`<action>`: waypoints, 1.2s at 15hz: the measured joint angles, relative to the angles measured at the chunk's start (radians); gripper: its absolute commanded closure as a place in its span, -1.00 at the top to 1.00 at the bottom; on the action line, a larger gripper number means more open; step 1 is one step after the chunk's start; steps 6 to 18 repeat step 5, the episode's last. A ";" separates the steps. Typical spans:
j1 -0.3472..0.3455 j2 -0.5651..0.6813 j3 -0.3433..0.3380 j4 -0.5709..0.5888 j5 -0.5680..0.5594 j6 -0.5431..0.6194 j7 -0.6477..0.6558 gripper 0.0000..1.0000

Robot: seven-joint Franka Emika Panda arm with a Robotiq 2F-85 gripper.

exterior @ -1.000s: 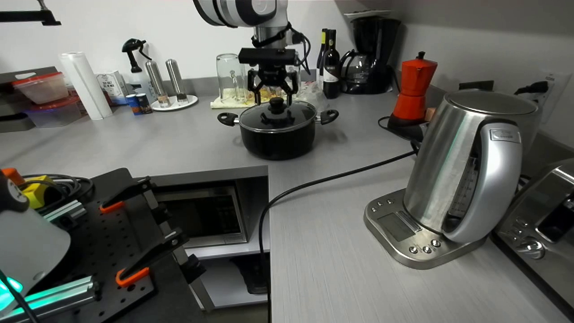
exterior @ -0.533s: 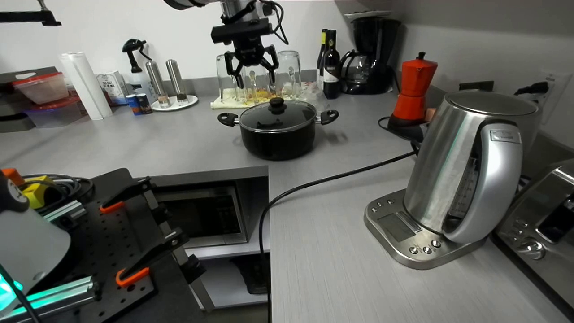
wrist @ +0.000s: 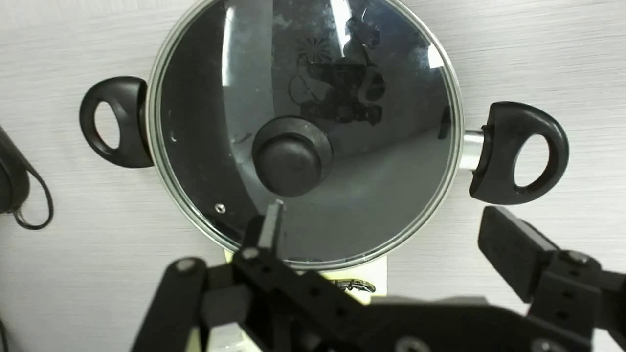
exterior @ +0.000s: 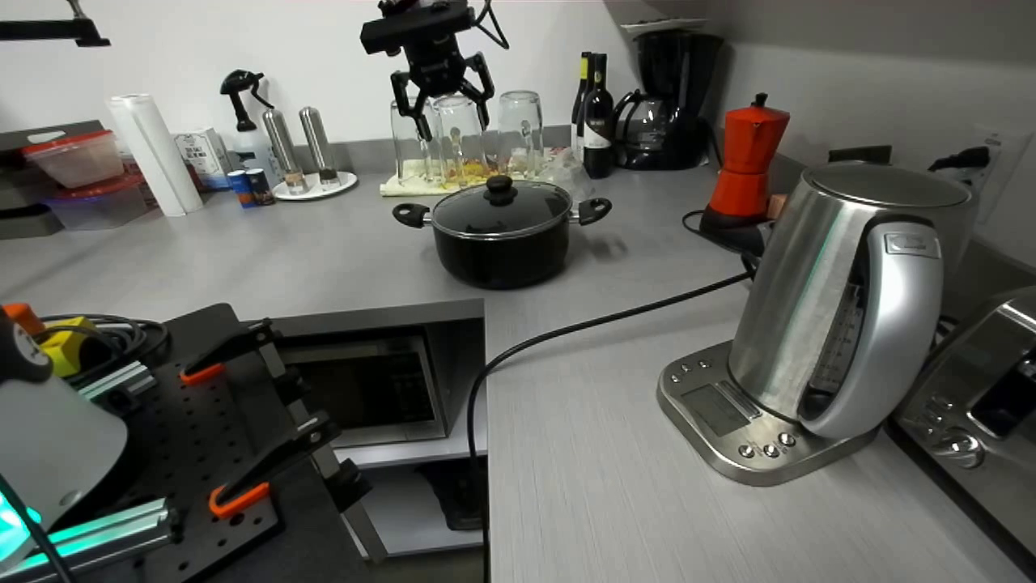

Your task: Put the glass lid on the black pot.

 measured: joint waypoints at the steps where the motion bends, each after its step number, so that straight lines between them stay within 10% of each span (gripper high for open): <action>1: 0.000 -0.003 -0.001 -0.003 0.000 0.002 0.000 1.00; 18: 0.000 -0.004 -0.001 -0.005 0.000 0.003 0.000 1.00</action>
